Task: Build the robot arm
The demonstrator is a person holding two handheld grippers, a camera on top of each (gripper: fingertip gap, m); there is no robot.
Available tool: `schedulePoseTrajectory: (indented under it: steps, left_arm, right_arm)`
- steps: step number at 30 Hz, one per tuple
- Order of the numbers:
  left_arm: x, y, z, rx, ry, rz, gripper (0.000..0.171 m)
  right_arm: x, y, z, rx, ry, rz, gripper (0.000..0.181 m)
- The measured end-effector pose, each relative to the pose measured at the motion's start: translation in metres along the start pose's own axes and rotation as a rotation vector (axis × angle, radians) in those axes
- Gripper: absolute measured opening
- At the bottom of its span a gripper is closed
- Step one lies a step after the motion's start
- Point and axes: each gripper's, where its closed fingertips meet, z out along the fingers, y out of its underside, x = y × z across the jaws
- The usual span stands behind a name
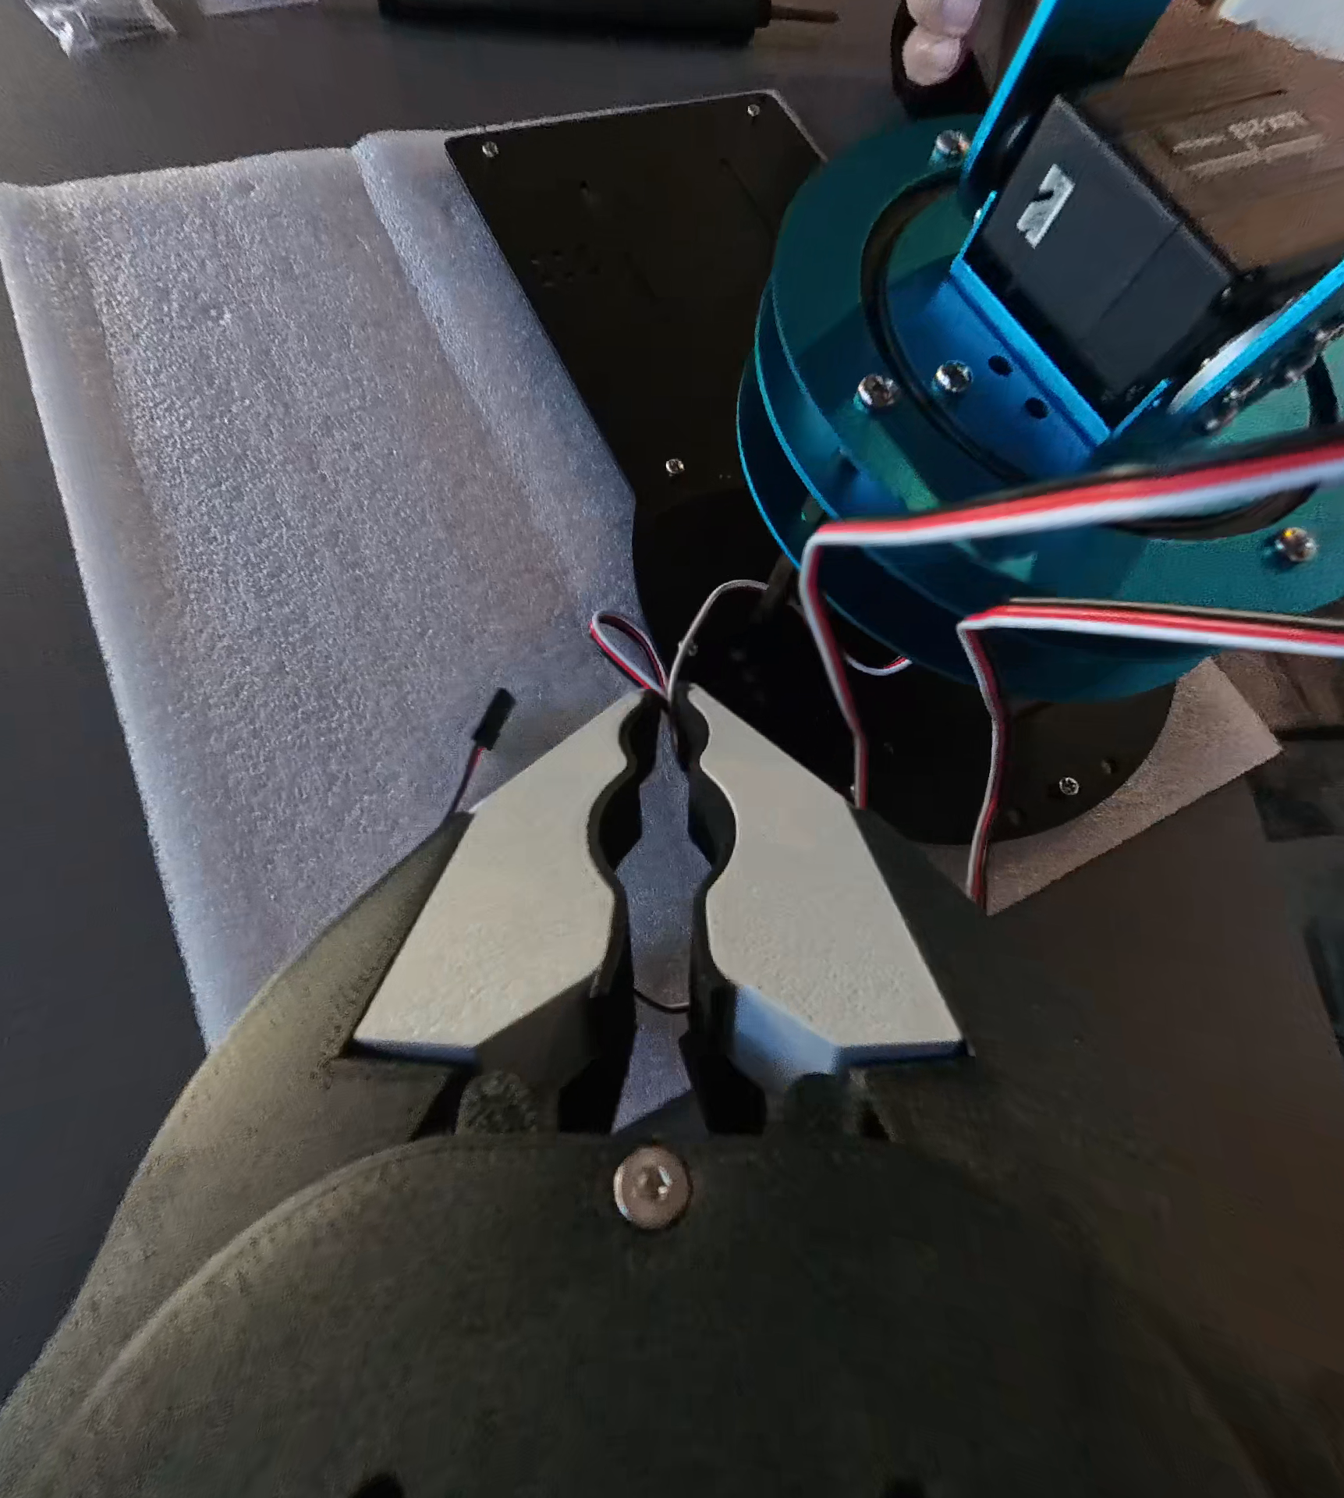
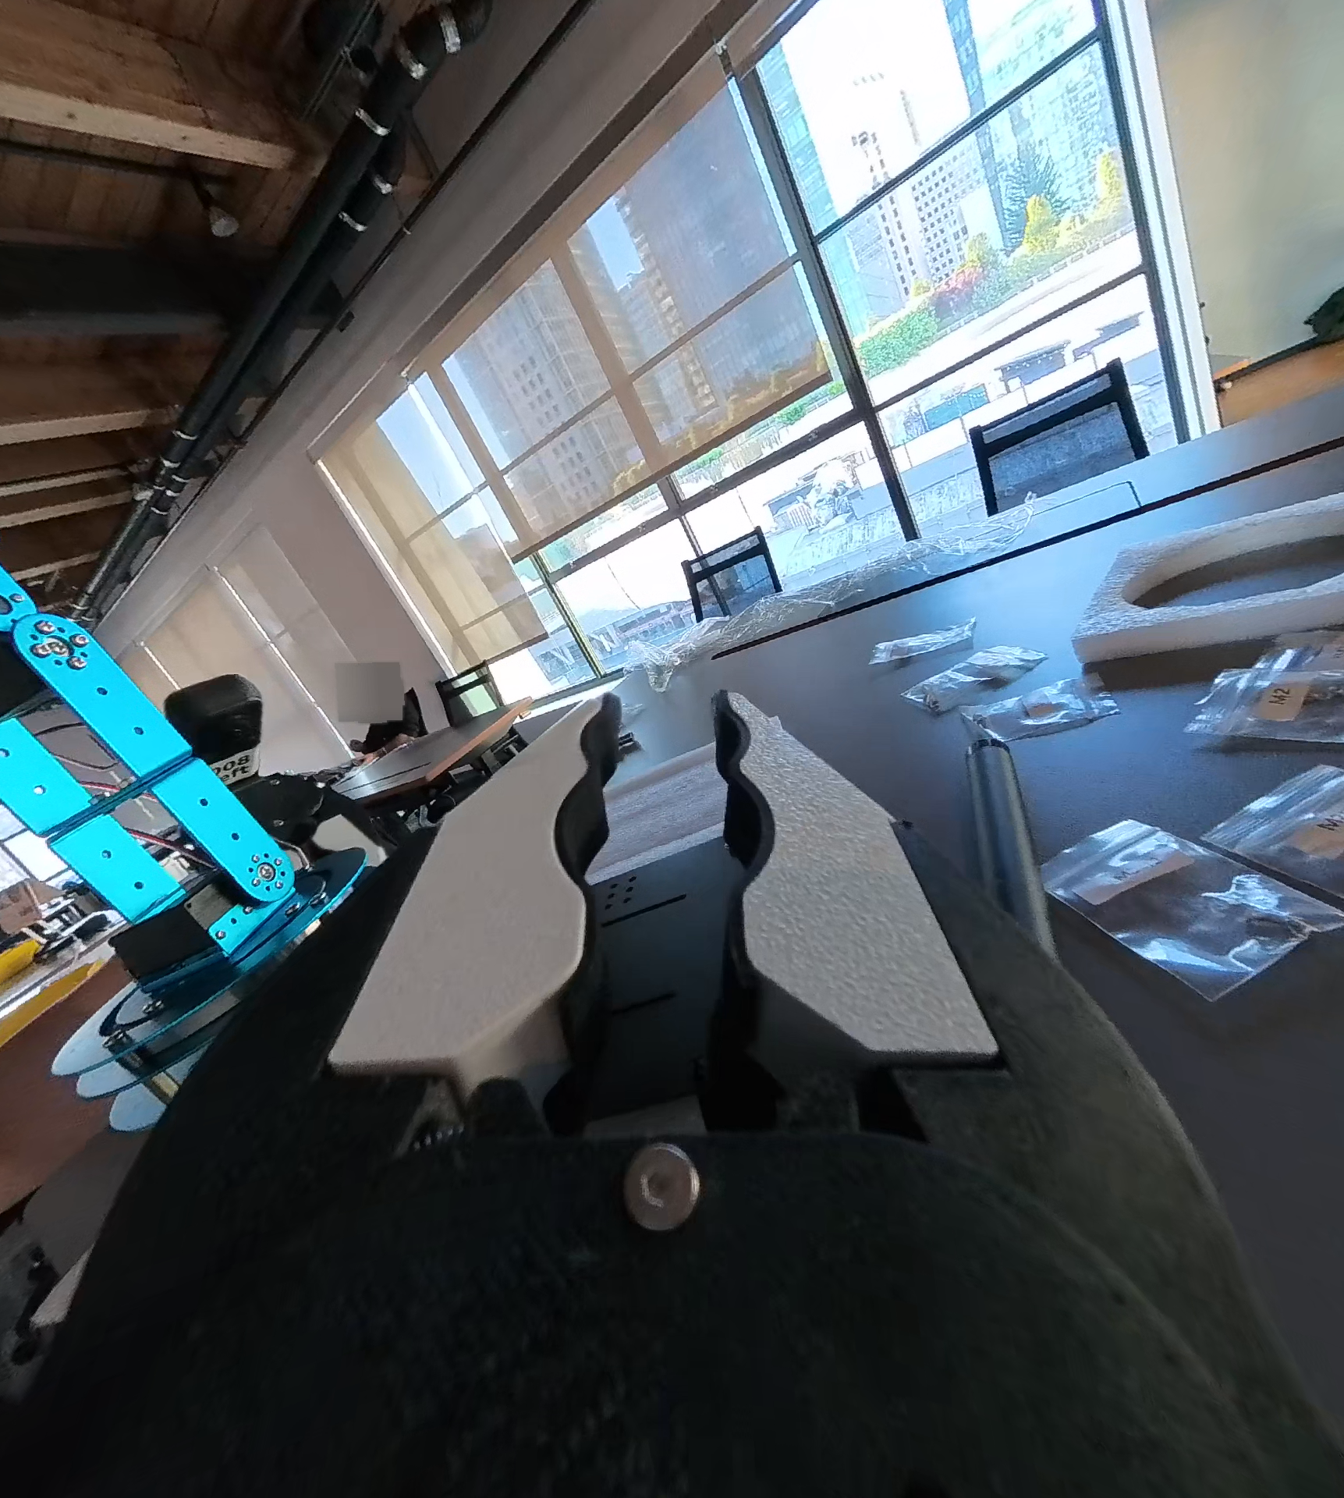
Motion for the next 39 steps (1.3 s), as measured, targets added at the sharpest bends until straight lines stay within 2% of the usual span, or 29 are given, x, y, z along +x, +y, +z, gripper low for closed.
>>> schedulePoseTrajectory:
  steps: [8,12,15,19,20,22,27,30,32,36,39]
  left_arm:
    - [-0.014,-0.029,-0.013,0.168,-0.023,-0.021,0.000]
    - [-0.023,-0.033,-0.003,0.165,-0.050,-0.012,0.000]
    - [-0.027,-0.048,0.002,0.218,-0.039,-0.017,0.000]
    - [-0.020,-0.041,0.010,0.160,0.026,-0.012,0.001]
    - [-0.018,-0.039,0.007,0.167,0.045,-0.020,0.003]
    - [-0.019,-0.037,-0.003,0.197,0.041,-0.051,0.020]
    - [-0.035,-0.032,-0.053,0.330,-0.113,-0.073,0.026]
    - [-0.030,-0.017,-0.092,0.408,-0.198,-0.117,0.029]
    - [-0.016,0.005,-0.118,0.452,-0.254,-0.155,0.030]
    - [0.036,0.069,-0.163,0.504,-0.397,-0.263,0.034]
    - [0.089,0.113,-0.198,0.581,-0.489,-0.396,0.039]
  right_arm:
    - [0.002,0.000,0.000,-0.005,0.003,0.017,0.021]
    - [0.003,0.001,0.001,-0.009,0.002,0.018,0.021]
    - [0.003,0.001,0.001,-0.009,0.002,0.017,0.021]
    - [0.003,0.001,0.001,-0.012,-0.002,0.019,0.021]
    - [0.002,0.001,0.001,-0.012,-0.003,0.018,0.021]
    - [0.001,0.002,0.001,-0.016,-0.008,0.015,0.021]
    - [0.000,0.001,0.001,-0.012,-0.008,0.003,0.021]
    - [0.001,0.001,0.000,-0.006,-0.005,0.007,0.021]
    - [0.001,0.000,0.000,-0.001,-0.003,0.005,0.021]
    - [0.000,0.000,-0.001,0.001,0.000,-0.012,0.020]
    - [0.002,-0.001,-0.002,0.008,0.010,-0.012,0.020]
